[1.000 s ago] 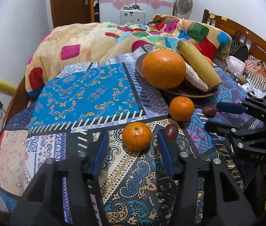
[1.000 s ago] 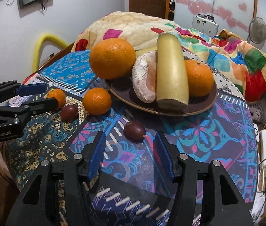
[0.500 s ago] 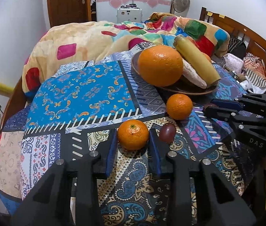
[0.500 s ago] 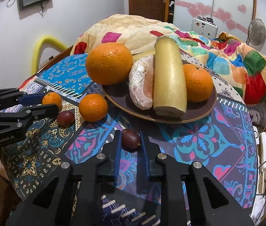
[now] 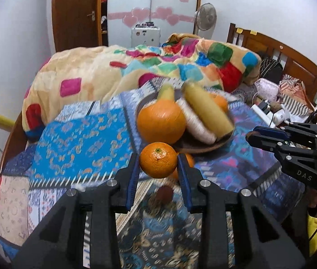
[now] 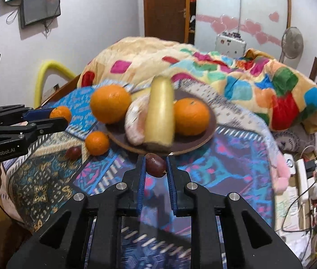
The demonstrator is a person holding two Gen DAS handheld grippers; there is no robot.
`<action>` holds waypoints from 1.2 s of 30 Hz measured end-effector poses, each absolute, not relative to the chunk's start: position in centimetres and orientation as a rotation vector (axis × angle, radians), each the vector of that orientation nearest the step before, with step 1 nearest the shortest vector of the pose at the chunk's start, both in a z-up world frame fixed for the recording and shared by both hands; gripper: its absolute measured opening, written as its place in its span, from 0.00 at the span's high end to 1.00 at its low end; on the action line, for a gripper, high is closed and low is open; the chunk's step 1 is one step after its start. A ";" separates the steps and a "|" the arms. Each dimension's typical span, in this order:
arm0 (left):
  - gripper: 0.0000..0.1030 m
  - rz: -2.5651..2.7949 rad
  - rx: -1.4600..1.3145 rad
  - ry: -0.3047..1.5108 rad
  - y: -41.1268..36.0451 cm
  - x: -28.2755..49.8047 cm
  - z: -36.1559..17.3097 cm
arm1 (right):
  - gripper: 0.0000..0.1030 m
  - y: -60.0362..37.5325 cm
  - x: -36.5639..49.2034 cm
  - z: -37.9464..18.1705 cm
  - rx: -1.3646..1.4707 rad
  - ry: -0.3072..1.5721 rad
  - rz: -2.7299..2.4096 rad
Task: Organize fruits
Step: 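Grasp and set the mandarin on the plate with the left tool while the right tool places the date there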
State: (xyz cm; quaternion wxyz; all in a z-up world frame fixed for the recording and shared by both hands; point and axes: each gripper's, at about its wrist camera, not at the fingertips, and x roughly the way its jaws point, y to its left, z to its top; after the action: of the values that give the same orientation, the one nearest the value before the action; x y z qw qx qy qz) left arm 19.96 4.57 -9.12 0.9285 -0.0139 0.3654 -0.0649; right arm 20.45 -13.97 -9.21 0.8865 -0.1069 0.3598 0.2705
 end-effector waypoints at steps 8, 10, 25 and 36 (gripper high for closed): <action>0.67 -0.149 0.004 0.699 2.6 23.0 -7.0 | 0.84 -15.0 22.9 -7.2 -0.202 0.684 0.527; 0.67 -0.149 0.010 0.694 2.2 24.0 -6.7 | 0.84 -15.0 23.6 -7.0 -0.199 0.671 0.524; 0.67 -0.143 0.054 0.750 1.2 30.6 -8.4 | 0.84 -12.6 30.6 -7.3 -0.197 0.685 0.509; 0.66 -0.161 0.037 0.785 1.2 31.7 -9.6 | 0.83 -11.3 32.8 -8.4 -0.208 0.734 0.536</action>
State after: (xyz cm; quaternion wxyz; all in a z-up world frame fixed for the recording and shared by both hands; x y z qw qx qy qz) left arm 31.73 1.22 -9.64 0.9206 0.0179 0.3822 -0.0784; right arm 32.82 -11.31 -8.45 0.8933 -0.1001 0.3538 0.2585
